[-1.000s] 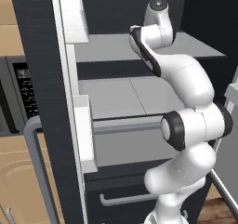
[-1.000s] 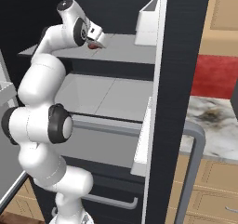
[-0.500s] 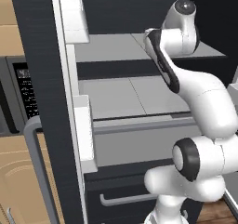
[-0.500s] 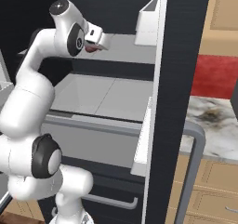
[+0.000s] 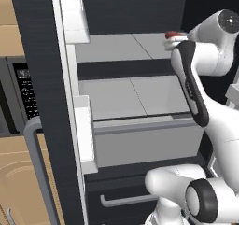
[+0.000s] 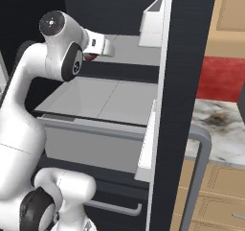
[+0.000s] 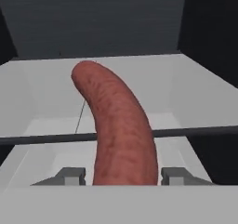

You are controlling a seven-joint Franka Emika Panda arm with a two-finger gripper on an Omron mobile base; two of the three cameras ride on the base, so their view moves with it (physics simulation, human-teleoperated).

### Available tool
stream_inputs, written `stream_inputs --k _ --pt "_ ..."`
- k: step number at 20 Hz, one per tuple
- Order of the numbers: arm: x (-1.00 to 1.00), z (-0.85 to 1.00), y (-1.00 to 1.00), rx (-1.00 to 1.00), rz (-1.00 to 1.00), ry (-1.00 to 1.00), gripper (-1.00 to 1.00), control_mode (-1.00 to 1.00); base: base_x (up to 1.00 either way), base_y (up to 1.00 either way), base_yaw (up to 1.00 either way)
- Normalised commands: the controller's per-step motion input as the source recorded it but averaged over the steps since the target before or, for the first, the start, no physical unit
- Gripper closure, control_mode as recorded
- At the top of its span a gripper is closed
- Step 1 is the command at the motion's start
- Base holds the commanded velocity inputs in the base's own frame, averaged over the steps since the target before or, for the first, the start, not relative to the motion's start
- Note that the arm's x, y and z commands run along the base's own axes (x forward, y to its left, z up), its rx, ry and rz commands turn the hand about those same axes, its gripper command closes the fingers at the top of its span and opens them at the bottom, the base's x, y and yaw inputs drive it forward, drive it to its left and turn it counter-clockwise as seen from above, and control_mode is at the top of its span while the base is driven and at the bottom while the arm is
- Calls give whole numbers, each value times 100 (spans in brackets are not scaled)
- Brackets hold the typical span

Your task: Retrieve the sausage and cheese from the fridge and place them on the cutting board on the counter.

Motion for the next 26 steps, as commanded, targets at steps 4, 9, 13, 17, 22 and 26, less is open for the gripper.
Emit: stream_inputs --k 4,9,13,17,22,26 --pt "-98 47 2 0 15 0 100 -100 0 0 0" --pt "-73 -11 45 -5 0 17 100 -100 0 0 0" --pt "-61 -24 15 -4 -6 22 100 -100 0 0 0" --pt "-48 -24 0 0 -1 11 100 -100 0 0 0" --pt "-38 -32 0 0 0 4 100 -100 0 0 0" --pt "-37 -28 0 0 0 4 100 -100 0 0 0"
